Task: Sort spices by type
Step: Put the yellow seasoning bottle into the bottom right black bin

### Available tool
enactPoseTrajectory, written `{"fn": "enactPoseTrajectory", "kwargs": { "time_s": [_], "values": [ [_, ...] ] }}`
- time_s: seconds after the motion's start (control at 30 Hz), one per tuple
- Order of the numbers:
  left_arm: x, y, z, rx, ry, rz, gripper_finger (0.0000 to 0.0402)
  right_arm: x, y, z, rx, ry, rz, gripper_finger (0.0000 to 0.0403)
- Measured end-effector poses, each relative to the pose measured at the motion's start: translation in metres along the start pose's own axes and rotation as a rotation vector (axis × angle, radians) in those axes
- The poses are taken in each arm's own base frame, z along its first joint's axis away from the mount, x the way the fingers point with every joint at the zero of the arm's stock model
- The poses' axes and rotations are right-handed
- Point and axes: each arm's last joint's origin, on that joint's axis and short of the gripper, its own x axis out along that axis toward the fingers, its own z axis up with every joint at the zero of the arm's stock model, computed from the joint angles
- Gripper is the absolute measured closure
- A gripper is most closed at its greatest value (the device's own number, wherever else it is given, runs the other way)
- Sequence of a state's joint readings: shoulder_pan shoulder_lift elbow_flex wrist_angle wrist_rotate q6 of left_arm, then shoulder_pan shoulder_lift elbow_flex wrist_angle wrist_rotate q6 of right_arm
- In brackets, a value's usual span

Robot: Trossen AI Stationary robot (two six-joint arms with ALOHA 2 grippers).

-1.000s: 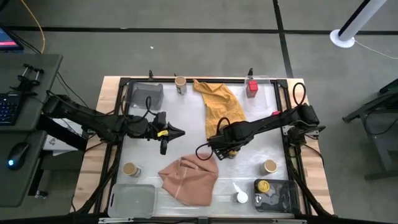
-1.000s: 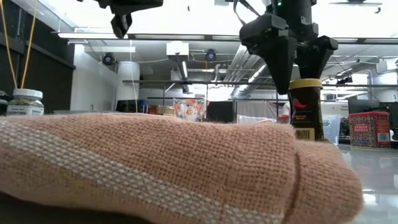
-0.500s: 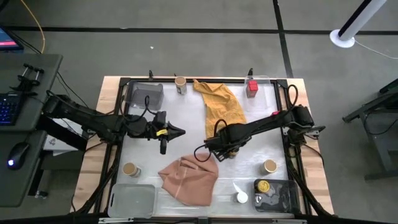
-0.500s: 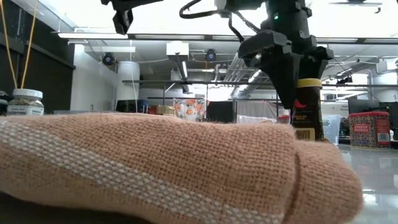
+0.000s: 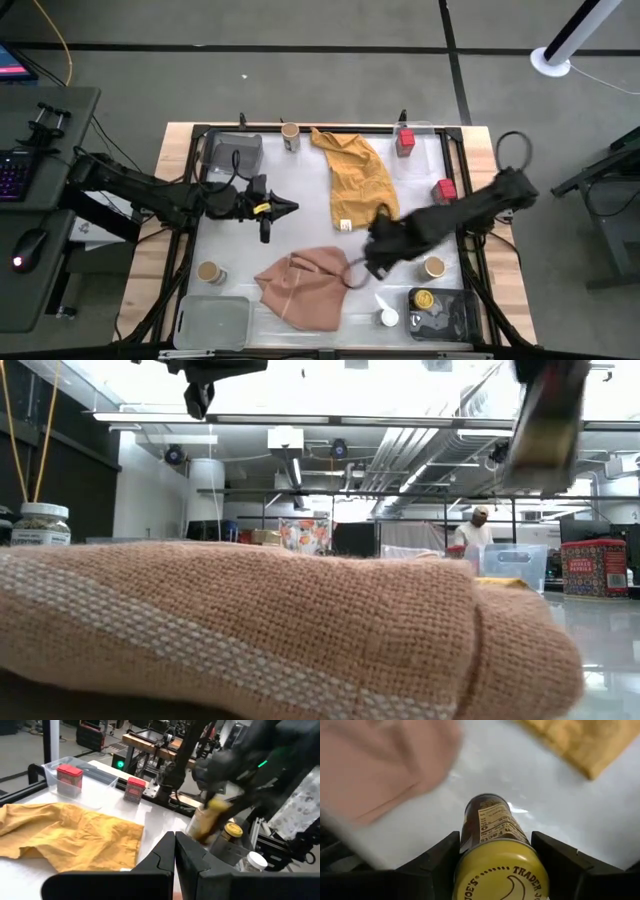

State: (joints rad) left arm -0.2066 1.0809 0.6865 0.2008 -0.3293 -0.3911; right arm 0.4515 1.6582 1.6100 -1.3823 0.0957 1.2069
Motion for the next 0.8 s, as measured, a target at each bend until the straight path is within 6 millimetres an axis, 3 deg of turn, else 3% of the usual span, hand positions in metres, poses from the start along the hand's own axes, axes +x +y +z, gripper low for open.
{"fn": "enactPoseTrajectory", "kwargs": {
  "time_s": [0.17, 0.33, 0.57, 0.8],
  "values": [
    [0.001, 0.003, 0.001, -0.002, 0.005, -0.008, 0.0401, -0.045, 0.001, -0.05, -0.017, 0.053, 0.23, 0.0181],
    [0.002, 0.006, 0.002, -0.004, 0.005, -0.001, 0.0401, -0.059, 0.001, -0.105, 0.026, 0.274, 0.256, 0.0181],
    [0.003, 0.011, 0.004, -0.009, -0.002, 0.02, 0.0401, -0.045, -0.003, -0.159, 0.152, 0.363, -0.002, 0.0181],
    [0.005, 0.015, 0.006, -0.035, -0.01, 0.038, 0.0402, 0.0, -0.013, -0.17, 0.251, 0.29, -0.166, 0.0181]
  ]
}}
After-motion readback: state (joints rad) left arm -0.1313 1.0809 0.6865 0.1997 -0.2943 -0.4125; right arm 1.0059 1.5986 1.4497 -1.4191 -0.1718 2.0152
